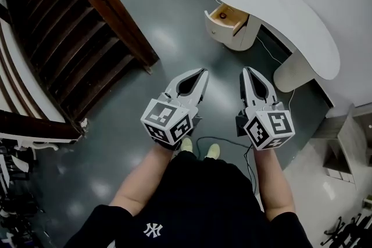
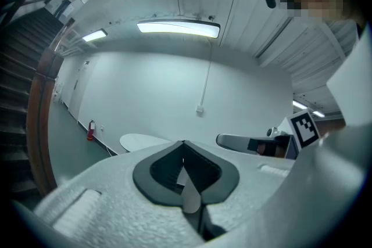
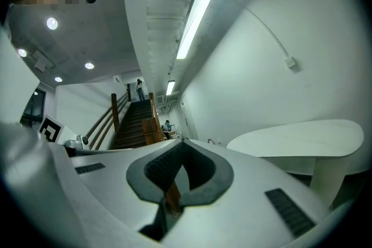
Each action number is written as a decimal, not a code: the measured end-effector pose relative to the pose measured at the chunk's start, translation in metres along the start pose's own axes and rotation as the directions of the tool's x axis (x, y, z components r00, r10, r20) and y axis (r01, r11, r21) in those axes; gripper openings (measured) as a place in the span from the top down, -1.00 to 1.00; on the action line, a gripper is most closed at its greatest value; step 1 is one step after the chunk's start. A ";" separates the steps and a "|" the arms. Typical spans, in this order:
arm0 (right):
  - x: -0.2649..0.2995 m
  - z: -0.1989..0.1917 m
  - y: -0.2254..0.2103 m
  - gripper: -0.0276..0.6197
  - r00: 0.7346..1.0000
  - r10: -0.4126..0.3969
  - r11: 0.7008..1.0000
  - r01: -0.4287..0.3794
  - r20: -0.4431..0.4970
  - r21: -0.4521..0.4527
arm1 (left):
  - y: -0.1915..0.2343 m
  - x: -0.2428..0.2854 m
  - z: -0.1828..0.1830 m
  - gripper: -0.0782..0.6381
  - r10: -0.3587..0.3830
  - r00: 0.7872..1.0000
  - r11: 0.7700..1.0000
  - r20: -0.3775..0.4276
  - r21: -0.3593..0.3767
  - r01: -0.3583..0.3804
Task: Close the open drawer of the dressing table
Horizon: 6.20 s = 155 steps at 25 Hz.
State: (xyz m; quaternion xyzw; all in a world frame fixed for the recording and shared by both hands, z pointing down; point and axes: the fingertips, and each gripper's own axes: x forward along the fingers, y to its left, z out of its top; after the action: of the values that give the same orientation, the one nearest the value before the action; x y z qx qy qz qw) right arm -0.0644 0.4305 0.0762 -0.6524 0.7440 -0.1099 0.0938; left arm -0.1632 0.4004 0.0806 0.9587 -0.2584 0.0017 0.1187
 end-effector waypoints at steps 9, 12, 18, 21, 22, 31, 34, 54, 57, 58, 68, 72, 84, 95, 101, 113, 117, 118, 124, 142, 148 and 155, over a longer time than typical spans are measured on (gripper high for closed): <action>-0.008 0.005 -0.038 0.87 1.000 -0.017 1.000 0.017 0.004 -0.009 | -0.018 0.037 -0.010 0.76 -0.010 1.000 1.000 -0.026 0.010 0.010; -0.001 0.005 -0.045 0.87 1.000 -0.016 1.000 0.016 0.004 -0.016 | -0.015 0.049 -0.012 0.76 -0.011 1.000 1.000 -0.028 0.016 0.012; 0.033 -0.003 -0.056 0.87 1.000 -0.023 1.000 0.023 -0.019 -0.019 | 0.008 0.076 -0.017 0.76 -0.024 0.999 1.000 -0.040 0.016 0.025; 0.064 -0.007 -0.062 0.87 0.999 -0.026 0.999 0.025 -0.033 -0.028 | 0.032 0.095 -0.020 0.76 -0.025 0.999 1.000 -0.048 0.014 0.026; 0.075 -0.008 -0.066 0.87 0.999 -0.029 0.999 0.028 -0.036 -0.030 | 0.042 0.103 -0.021 0.76 -0.025 0.998 1.000 -0.049 0.016 0.026; 0.201 -0.022 -0.103 0.87 0.995 -0.064 0.998 0.062 -0.076 -0.026 | 0.149 0.192 -0.019 0.76 -0.049 0.996 0.998 -0.077 0.034 0.052; 0.249 -0.031 -0.116 0.87 0.991 -0.078 0.997 0.076 -0.104 -0.027 | 0.192 0.222 -0.025 0.76 -0.053 0.993 0.998 -0.103 0.031 0.056; 0.417 -0.102 -0.217 0.87 0.974 -0.024 0.999 0.016 -0.224 -0.037 | 0.317 0.361 -0.116 0.76 -0.046 0.976 0.997 -0.214 0.054 0.059; 0.442 -0.121 -0.236 0.87 0.967 0.008 0.999 -0.017 -0.253 -0.031 | 0.330 0.383 -0.136 0.76 -0.039 0.974 0.996 -0.224 0.064 0.055; 0.448 -0.127 -0.241 0.87 0.965 0.019 0.999 -0.027 -0.263 -0.028 | 0.334 0.389 -0.144 0.76 -0.036 0.973 0.996 -0.229 0.065 0.052; 0.481 -0.212 -0.268 0.87 0.954 0.075 0.995 -0.092 -0.290 -0.043 | 0.387 0.425 -0.256 0.75 0.001 0.961 0.997 -0.275 0.074 0.020; 0.484 -0.249 -0.274 0.87 0.957 0.069 0.996 -0.081 -0.283 -0.030 | 0.401 0.435 -0.300 0.73 -0.005 0.958 0.996 -0.287 0.089 0.031; 0.478 -0.326 -0.290 0.87 0.955 0.045 0.998 -0.059 -0.294 -0.038 | 0.435 0.461 -0.404 0.55 0.014 0.950 0.995 -0.312 0.099 0.018; 0.476 -0.355 -0.306 0.87 0.952 0.006 0.999 -0.018 -0.307 -0.036 | 0.447 0.480 -0.450 0.48 0.007 0.934 0.991 -0.356 0.130 0.042; 0.474 -0.356 -0.310 0.87 0.951 -0.001 0.999 -0.010 -0.310 -0.034 | 0.446 0.483 -0.452 0.48 0.006 0.937 0.992 -0.350 0.122 0.039; 0.481 -0.347 -0.339 0.87 0.955 -0.050 0.999 0.045 -0.291 -0.022 | 0.451 0.516 -0.451 0.48 0.013 0.930 0.993 -0.367 0.114 0.031; 0.485 -0.344 -0.361 0.87 0.958 -0.070 0.998 0.069 -0.279 -0.016 | 0.450 0.539 -0.451 0.48 0.020 0.935 0.993 -0.355 0.114 0.021; 0.486 -0.343 -0.366 0.87 0.959 -0.074 0.997 0.073 -0.275 -0.016 | 0.449 0.545 -0.450 0.48 0.020 0.937 0.993 -0.350 0.114 0.021; 0.488 -0.343 -0.397 0.87 0.957 -0.099 0.995 0.099 -0.274 -0.014 | 0.448 0.582 -0.445 0.48 0.013 0.948 0.993 -0.318 0.119 0.026; 0.509 -0.347 -0.458 0.87 0.948 -0.132 0.991 0.133 -0.290 -0.018 | 0.449 0.681 -0.433 0.48 -0.041 0.966 0.989 -0.256 0.126 0.075; 0.521 -0.349 -0.478 0.87 0.947 -0.138 0.990 0.140 -0.290 -0.013 | 0.455 0.710 -0.431 0.48 -0.039 0.972 0.990 -0.232 0.124 0.069; 0.524 -0.353 -0.481 0.87 0.946 -0.129 0.991 0.130 -0.297 -0.017 | 0.456 0.717 -0.429 0.48 -0.035 0.977 0.992 -0.211 0.109 0.059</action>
State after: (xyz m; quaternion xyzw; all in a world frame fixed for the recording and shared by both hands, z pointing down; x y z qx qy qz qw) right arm 0.2234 -0.1346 0.5543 -0.6757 0.7050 -0.2139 -0.0259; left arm 0.2568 -0.2386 0.6477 0.9643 -0.2212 0.1141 0.0899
